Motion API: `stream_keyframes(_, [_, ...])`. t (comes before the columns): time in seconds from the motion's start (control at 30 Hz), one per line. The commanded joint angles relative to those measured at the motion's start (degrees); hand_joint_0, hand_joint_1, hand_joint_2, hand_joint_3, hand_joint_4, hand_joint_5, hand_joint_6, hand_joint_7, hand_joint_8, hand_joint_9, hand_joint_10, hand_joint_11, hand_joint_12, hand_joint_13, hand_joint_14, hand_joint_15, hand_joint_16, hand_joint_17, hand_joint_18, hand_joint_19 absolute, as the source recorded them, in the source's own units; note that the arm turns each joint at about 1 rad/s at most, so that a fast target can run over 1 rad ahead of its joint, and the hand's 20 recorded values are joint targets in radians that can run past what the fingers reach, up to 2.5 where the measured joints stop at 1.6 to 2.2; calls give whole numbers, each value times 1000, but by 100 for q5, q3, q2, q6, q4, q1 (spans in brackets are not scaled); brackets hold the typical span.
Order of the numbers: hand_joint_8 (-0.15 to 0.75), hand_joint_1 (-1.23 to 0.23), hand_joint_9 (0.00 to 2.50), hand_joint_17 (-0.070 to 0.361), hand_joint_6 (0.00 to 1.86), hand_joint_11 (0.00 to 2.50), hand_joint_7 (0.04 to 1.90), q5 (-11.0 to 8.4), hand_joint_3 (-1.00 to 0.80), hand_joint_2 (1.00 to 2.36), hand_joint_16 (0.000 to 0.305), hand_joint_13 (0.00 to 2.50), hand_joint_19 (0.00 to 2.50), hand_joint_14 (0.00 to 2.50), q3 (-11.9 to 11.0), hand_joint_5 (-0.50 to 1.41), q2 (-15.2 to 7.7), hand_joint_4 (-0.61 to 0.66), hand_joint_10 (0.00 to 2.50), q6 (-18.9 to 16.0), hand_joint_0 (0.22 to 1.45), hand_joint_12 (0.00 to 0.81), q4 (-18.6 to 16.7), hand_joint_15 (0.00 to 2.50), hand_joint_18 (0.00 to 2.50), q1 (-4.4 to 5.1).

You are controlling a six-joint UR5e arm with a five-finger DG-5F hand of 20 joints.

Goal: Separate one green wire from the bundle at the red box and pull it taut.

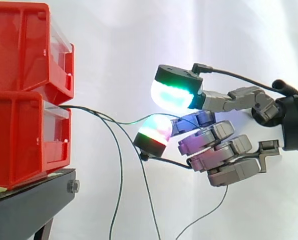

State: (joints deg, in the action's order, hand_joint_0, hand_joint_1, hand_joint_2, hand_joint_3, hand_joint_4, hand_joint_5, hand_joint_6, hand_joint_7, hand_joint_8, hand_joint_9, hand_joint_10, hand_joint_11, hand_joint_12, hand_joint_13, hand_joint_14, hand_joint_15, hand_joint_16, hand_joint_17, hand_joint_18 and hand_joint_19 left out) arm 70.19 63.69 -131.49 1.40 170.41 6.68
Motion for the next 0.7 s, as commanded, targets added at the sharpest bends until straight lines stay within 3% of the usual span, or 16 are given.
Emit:
stream_keyframes(0.0, [318,-563,829,103,924,1300,947,-5,-500,1000,46,1070,1741,2500,73,-176,0,156,2500,-8,520,361,-87,1111,1583,0])
stream_keyframes(0.3, [323,-530,834,104,918,1300,951,-5,-500,1000,46,1083,1670,2500,126,-175,0,167,2500,1,508,367,-114,1087,1571,-44])
stream_keyframes(0.5, [309,-460,834,95,914,1307,957,-58,-500,1000,42,1069,1768,2500,126,-175,-9,155,2500,1,556,350,-105,1119,1576,-53])
stream_keyframes(0.67, [306,-455,841,90,911,1320,975,-31,-451,1005,40,1064,1804,2500,126,-175,-211,154,2500,-69,585,348,-131,1146,1577,-70])
